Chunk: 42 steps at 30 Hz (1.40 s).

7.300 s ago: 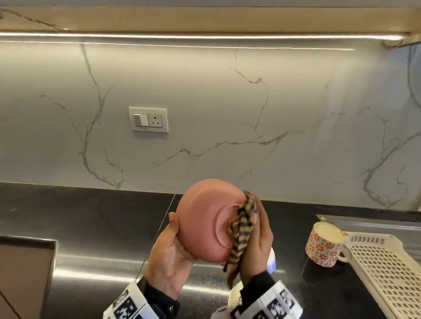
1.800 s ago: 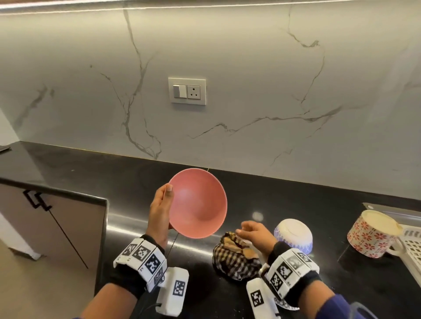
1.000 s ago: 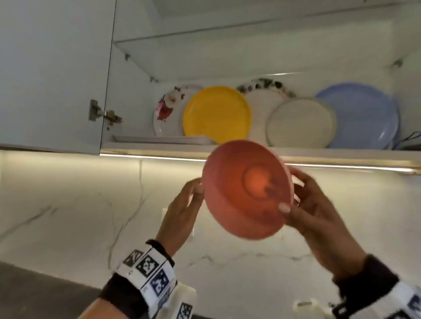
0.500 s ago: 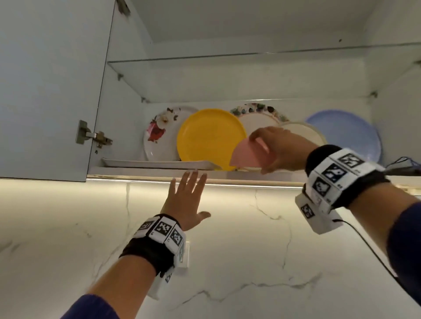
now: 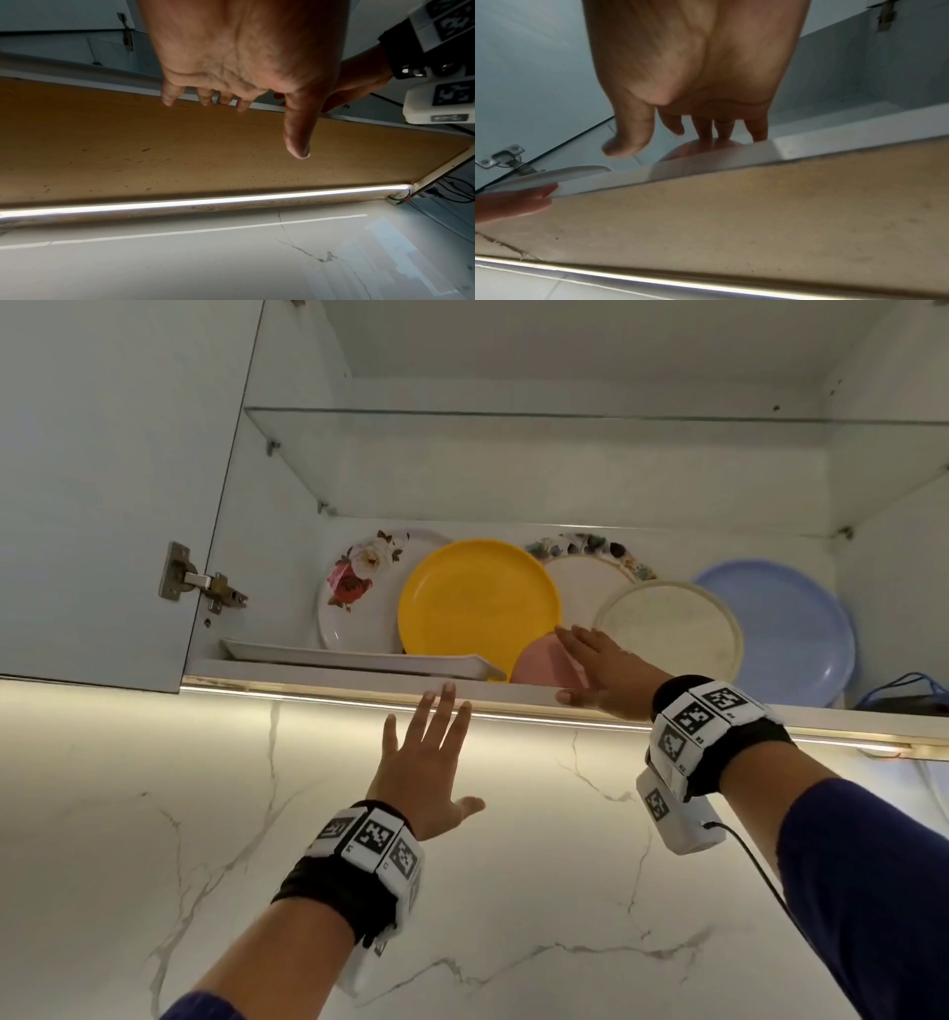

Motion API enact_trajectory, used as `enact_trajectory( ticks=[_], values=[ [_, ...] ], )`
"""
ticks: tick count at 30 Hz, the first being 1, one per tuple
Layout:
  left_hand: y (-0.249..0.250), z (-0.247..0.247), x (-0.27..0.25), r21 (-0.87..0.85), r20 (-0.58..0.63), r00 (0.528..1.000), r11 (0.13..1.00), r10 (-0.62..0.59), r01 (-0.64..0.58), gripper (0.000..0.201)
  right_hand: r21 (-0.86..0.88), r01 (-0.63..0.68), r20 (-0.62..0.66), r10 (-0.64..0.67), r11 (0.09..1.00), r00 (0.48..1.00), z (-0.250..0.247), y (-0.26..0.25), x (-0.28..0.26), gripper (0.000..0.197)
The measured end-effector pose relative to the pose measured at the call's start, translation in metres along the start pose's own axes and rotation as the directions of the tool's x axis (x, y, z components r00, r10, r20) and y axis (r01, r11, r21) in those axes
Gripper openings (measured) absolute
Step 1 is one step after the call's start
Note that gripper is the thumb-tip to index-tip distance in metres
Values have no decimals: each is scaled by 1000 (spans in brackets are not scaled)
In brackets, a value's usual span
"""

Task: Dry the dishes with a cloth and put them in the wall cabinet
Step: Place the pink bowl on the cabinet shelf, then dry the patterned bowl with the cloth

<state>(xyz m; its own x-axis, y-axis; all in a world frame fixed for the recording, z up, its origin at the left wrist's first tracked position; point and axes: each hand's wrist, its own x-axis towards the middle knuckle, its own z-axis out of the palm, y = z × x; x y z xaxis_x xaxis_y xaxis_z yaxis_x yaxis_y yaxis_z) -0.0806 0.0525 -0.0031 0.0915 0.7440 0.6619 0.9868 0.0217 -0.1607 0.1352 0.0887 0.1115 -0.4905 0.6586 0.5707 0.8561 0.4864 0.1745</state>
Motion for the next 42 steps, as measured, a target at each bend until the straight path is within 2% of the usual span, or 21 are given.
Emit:
enact_trajectory(
  ticks=[3,6,10,13,15,18,21,23,24,27,30,32,34,38,42],
  values=[
    [2,0,1,4,-4,1000,1000,-8,8,102,-26,-11,32,12,1000,999,5,-2,-5,91],
    [5,2,-3,-29,-12,1000,999,-16,16,97,-10,13,-36,-13,1000,999,7,-3,-18,92],
    [20,18,-31,-179,-41,999,984,-20,12,90,186,45,-132,-20,981,991,8,-5,-60,87],
    [43,43,-78,-362,-19,1000,932,-19,11,88,330,62,-161,-8,942,987,22,-8,-116,84],
    [60,61,-116,-464,56,998,885,-2,28,84,417,45,-121,7,908,993,39,-11,-158,87],
    [81,93,-174,-563,207,978,821,33,91,73,517,-25,12,22,855,1000,81,-15,-221,90],
    [102,125,-227,-624,379,919,763,106,170,74,557,-152,181,60,817,982,138,-18,-283,87],
    [112,142,-253,-636,458,879,740,134,218,69,540,-243,317,73,806,946,175,-23,-321,80],
    [118,150,-265,-633,505,849,735,153,244,67,509,-290,408,69,811,910,192,-26,-341,77],
    [128,163,-286,-614,597,780,734,189,291,69,397,-383,649,40,834,760,233,-45,-389,77],
    [135,170,-298,-622,621,759,713,198,323,56,312,-399,789,-2,862,614,259,-68,-418,89],
    [139,173,-304,-633,636,742,693,213,344,53,259,-393,832,3,882,555,270,-79,-428,101],
    [142,175,-308,-643,647,729,673,222,365,51,194,-364,851,29,911,525,280,-85,-433,106],
    [149,174,-313,-672,636,734,636,236,379,48,134,-339,867,56,931,495,291,-89,-435,104],
    [155,174,-319,-700,616,747,607,248,376,46,125,-362,840,96,924,534,298,-91,-435,90]
  ],
)
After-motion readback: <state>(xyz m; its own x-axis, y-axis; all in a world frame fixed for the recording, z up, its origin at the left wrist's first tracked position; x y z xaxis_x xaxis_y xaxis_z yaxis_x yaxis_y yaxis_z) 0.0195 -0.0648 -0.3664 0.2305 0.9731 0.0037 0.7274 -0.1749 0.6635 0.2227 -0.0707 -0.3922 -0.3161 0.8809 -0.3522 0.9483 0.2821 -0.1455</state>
